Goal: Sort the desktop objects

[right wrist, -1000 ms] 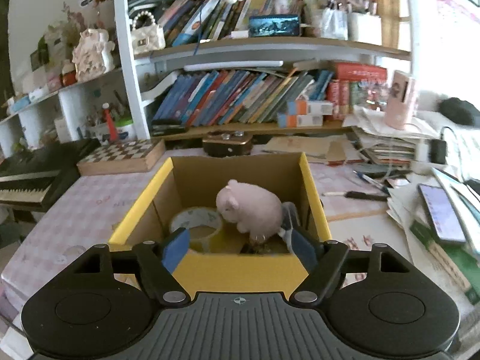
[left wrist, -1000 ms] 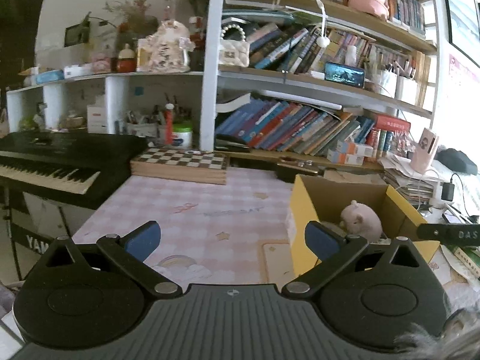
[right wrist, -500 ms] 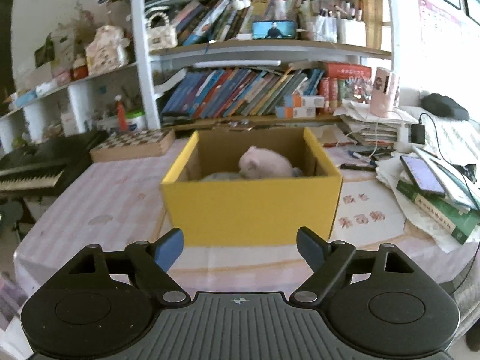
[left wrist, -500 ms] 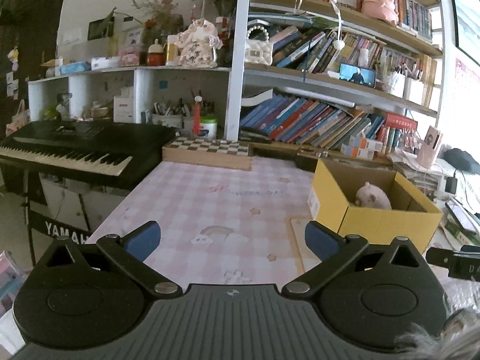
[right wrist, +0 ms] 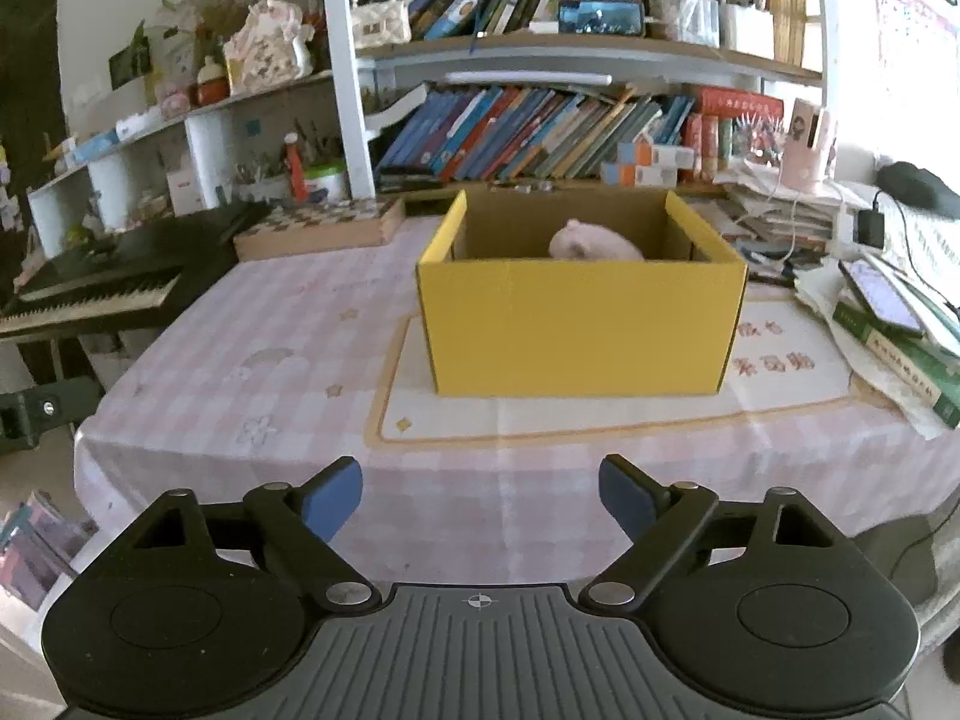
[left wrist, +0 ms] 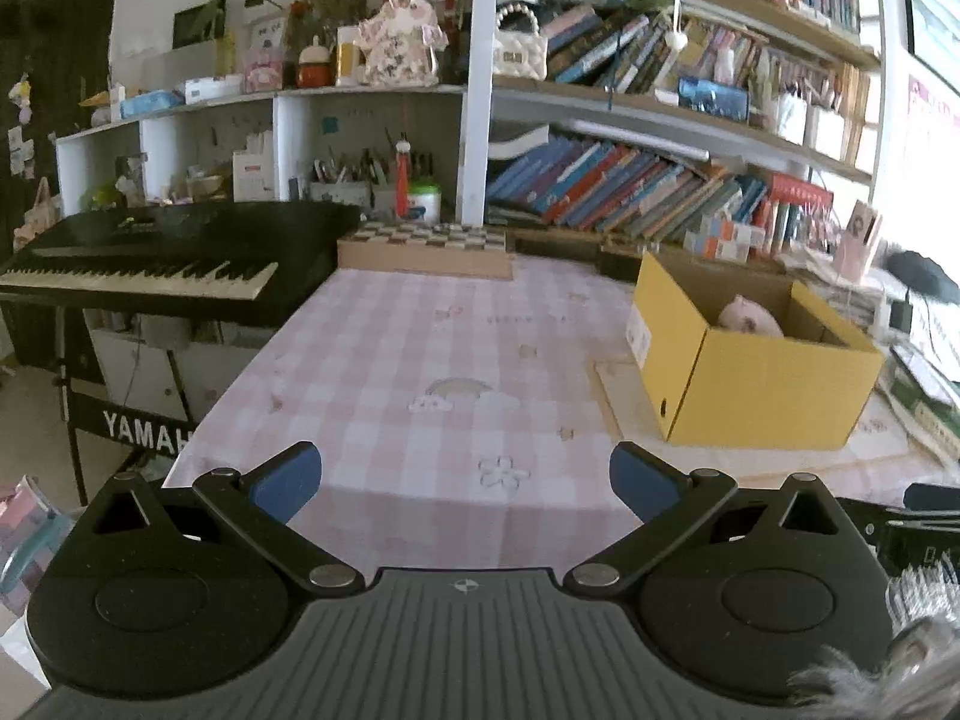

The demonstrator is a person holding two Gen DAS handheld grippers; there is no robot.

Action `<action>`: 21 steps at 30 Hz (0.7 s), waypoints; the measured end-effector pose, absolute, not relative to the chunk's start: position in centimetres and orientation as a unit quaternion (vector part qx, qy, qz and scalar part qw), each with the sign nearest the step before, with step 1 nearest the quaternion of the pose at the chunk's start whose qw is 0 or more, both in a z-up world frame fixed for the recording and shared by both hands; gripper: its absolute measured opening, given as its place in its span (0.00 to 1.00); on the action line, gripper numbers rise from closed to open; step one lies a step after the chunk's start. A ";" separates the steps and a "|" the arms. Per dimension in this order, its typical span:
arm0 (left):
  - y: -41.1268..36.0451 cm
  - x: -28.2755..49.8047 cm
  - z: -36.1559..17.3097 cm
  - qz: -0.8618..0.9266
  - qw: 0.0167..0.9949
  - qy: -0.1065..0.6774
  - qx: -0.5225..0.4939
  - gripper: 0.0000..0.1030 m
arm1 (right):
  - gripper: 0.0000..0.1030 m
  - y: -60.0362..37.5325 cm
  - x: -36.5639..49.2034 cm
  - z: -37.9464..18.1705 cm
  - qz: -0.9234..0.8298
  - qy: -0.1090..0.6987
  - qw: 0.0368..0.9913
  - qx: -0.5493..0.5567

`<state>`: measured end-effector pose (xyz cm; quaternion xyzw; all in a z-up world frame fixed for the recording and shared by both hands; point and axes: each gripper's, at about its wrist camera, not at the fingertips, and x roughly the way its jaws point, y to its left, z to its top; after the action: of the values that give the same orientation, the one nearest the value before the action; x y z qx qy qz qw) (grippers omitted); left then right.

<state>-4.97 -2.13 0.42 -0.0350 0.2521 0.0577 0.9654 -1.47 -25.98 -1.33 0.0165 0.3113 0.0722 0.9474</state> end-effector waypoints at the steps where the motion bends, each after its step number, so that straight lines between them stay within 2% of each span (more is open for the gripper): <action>1: -2.2 -5.0 0.2 0.057 0.964 0.257 -0.032 1.00 | 0.87 -25.9 -1.6 -1.5 0.072 0.315 0.946 0.017; 7: -2.8 -5.6 -0.7 0.051 0.958 0.281 -0.020 1.00 | 0.94 -25.7 -2.5 -2.1 0.073 0.335 0.939 0.021; 21: -2.6 -5.8 -0.9 0.050 0.956 0.288 -0.022 1.00 | 0.95 -25.3 -2.6 -2.6 0.073 0.349 0.934 0.021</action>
<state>-5.77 -2.64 -0.92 -0.0224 0.2882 0.0504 0.9560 -2.62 -25.27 -2.56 0.0212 0.3488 0.0734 0.9341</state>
